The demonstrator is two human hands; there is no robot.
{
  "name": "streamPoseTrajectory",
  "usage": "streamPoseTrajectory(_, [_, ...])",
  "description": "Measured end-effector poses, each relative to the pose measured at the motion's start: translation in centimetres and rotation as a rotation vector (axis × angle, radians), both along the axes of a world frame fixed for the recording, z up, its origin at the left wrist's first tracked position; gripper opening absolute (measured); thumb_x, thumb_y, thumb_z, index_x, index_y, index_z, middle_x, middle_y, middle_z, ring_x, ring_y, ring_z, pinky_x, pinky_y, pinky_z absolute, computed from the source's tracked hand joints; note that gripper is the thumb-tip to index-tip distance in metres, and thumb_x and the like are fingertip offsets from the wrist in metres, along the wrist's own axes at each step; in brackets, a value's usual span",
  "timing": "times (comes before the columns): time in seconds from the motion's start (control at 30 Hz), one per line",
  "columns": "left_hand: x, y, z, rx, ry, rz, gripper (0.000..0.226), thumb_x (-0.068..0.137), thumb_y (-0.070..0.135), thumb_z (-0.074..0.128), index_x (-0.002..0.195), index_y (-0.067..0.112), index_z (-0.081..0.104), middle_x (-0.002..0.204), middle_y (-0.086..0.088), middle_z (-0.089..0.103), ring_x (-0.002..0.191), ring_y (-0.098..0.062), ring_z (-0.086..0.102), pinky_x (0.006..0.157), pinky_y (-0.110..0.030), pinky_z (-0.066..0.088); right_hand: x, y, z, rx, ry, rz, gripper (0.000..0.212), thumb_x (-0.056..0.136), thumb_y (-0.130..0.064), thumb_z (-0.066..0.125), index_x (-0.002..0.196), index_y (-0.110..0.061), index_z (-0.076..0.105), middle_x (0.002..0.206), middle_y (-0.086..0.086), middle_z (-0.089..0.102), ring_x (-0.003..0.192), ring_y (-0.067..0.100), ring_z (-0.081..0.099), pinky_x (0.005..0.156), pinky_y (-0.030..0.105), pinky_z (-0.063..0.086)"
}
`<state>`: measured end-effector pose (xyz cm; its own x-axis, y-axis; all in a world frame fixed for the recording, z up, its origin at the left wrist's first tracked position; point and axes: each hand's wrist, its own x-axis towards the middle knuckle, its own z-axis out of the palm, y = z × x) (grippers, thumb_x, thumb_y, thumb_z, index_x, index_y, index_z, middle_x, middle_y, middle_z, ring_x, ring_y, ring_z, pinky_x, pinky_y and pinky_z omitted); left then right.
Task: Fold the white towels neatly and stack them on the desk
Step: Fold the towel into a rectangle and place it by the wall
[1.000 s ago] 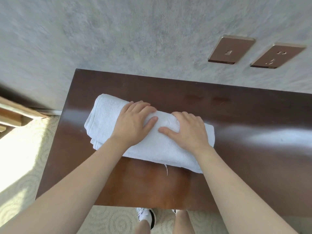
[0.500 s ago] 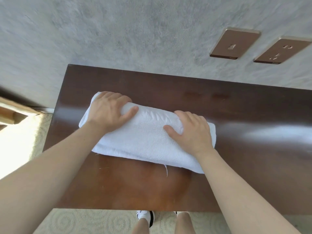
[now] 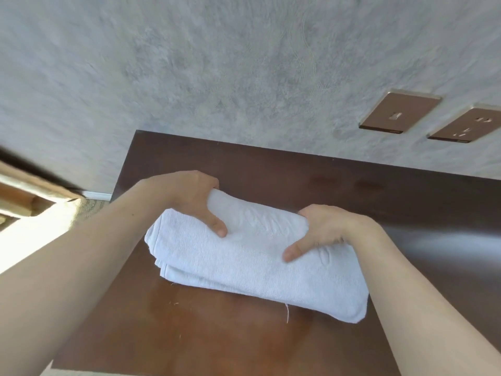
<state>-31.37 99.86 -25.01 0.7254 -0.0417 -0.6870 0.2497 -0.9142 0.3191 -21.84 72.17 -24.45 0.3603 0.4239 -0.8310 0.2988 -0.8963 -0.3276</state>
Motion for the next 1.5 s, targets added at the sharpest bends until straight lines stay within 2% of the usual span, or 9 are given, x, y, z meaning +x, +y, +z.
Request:
streamPoseTrajectory(0.27, [-1.4,2.3,3.0,0.247,-0.314,0.063,0.082,0.038,0.089,0.072,0.095,0.036,0.047,0.081,0.016,0.057,0.079,-0.008,0.056,0.064,-0.026,0.035,0.6,3.7,3.9,0.104,-0.225,0.014,0.072,0.042,-0.067,0.092,0.091,-0.028,0.056,0.088,-0.010,0.066,0.080,0.012,0.063,0.069,0.033,0.051])
streamPoseTrajectory(0.4, [-2.1,5.3,5.3,0.375,-0.997,0.103,0.088,0.041,0.091,0.064,0.093,0.020,0.056,0.076,0.003,0.063,0.077,-0.026,0.060,0.075,-0.035,0.038,0.4,6.2,7.3,0.265,-0.751,0.071,0.076,0.053,-0.067,0.087,0.107,-0.029,0.049,0.079,-0.011,0.061,0.075,0.016,0.055,0.067,0.033,0.037])
streamPoseTrajectory(0.53, [-3.4,5.9,4.6,0.550,-1.493,0.159,0.060,0.080,0.068,0.067,0.091,0.009,0.062,0.089,-0.001,0.069,0.084,-0.030,0.057,0.082,-0.042,0.039,-1.3,7.2,4.5,0.617,-1.412,0.037,0.059,0.072,-0.031,0.083,0.124,-0.017,0.059,0.098,-0.001,0.065,0.092,0.028,0.060,0.087,0.040,0.037])
streamPoseTrajectory(0.63, [-5.8,5.5,-0.2,0.530,-1.330,0.173,0.045,0.087,0.055,0.060,0.101,0.011,0.061,0.110,-0.001,0.069,0.094,-0.030,0.058,0.087,-0.042,0.037,-4.3,7.3,-1.0,0.621,-1.494,0.037,0.060,0.079,-0.003,0.072,0.136,-0.015,0.057,0.116,0.008,0.062,0.111,0.032,0.059,0.103,0.049,0.039])
streamPoseTrajectory(0.73, [-9.9,3.9,-5.1,0.357,-0.956,0.261,0.074,0.071,0.076,0.055,0.123,0.024,0.056,0.128,0.001,0.057,0.113,-0.029,0.054,0.098,-0.040,0.031,-7.6,6.6,-5.9,0.496,-1.288,0.105,0.081,0.073,0.006,0.070,0.148,-0.017,0.047,0.128,0.011,0.056,0.123,0.035,0.054,0.109,0.054,0.036])
streamPoseTrajectory(0.9, [-8.9,1.5,-4.6,0.287,-0.958,0.422,0.055,0.086,0.066,0.050,0.125,0.028,0.060,0.130,-0.001,0.054,0.120,-0.025,0.048,0.103,-0.041,0.030,-6.8,6.5,-5.5,0.474,-1.144,0.089,0.079,0.073,-0.032,0.076,0.146,-0.022,0.049,0.129,0.004,0.054,0.119,0.027,0.051,0.105,0.046,0.033])
streamPoseTrajectory(1.0, [-5.5,0.4,-3.9,0.217,-0.887,0.345,0.057,0.094,0.064,0.040,0.138,0.030,0.052,0.144,0.000,0.051,0.137,-0.026,0.042,0.114,-0.045,0.026,-4.9,7.0,-4.2,0.467,-1.118,0.064,0.068,0.084,-0.066,0.054,0.138,-0.024,0.055,0.125,-0.001,0.057,0.112,0.025,0.052,0.096,0.043,0.033])
streamPoseTrajectory(1.27, [-0.4,0.4,-3.6,0.229,-0.657,0.264,0.081,0.087,0.077,0.006,0.152,0.039,0.034,0.162,0.009,0.029,0.152,-0.015,0.017,0.124,-0.039,0.004,-1.1,5.8,-4.3,0.157,-0.963,-0.183,0.067,0.095,-0.067,0.015,0.150,-0.033,0.031,0.156,-0.003,0.034,0.145,0.031,0.025,0.101,0.056,0.041])
streamPoseTrajectory(1.5, [2.5,1.7,-3.7,0.182,-0.627,0.269,0.057,0.097,0.063,0.034,0.144,0.034,0.044,0.153,0.009,0.042,0.146,-0.016,0.030,0.124,-0.036,0.010,1.1,7.1,-3.8,0.138,-0.870,-0.227,0.060,0.095,-0.061,0.025,0.148,-0.035,0.036,0.151,-0.005,0.039,0.141,0.027,0.029,0.101,0.048,0.037])
